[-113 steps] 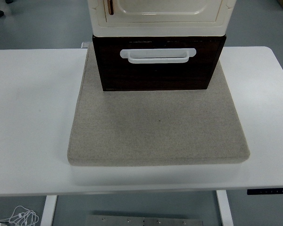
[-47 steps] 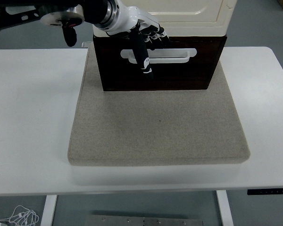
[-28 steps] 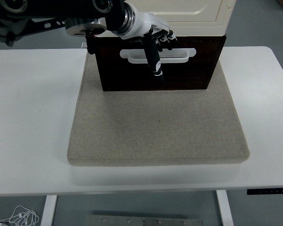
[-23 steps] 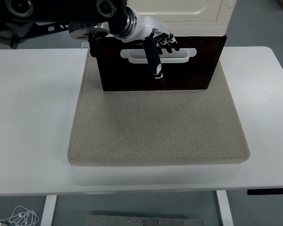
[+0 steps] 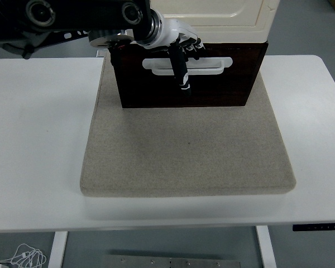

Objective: Open the drawer under the combination cabinet

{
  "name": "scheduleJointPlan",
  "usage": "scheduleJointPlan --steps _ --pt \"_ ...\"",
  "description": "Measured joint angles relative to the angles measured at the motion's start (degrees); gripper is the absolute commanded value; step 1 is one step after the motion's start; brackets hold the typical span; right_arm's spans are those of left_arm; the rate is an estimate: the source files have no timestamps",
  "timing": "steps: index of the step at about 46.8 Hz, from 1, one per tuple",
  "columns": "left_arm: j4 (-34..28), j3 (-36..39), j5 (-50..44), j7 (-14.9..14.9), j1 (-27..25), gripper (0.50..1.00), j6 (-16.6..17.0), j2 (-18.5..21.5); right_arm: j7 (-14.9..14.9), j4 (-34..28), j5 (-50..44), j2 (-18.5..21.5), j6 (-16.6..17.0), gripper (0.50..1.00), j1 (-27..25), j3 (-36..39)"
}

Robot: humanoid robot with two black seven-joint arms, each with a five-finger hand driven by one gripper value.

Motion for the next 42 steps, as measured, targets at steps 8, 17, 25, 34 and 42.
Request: scheduleJointPlan --steps 8,17,25,34,42 --pt "0.0 0.1 0.0 0.0 0.0 1.0 0.0 0.0 0.0 0.0 0.0 0.0 0.0 0.926 0.0 0.0" --pt "-0.1 0.7 0.0 0.0 0.0 1.0 -0.1 0.0 0.0 0.0 0.0 0.0 0.0 0.926 0.0 0.0" --pt "-0.1 0.7 0.1 0.0 0.0 1.0 -0.3 -0.1 0.0 0.0 0.0 0.0 0.0 0.926 0.0 0.0" --pt "0.1 0.8 0.0 -0.1 0.6 1.0 -0.5 0.0 0.0 0.0 0.0 0.0 0.0 0.926 0.0 0.0" --pt "0.5 0.8 0.0 -0.1 1.1 1.0 -0.5 -0.1 0.0 0.0 0.0 0.0 0.0 0.926 0.0 0.0"
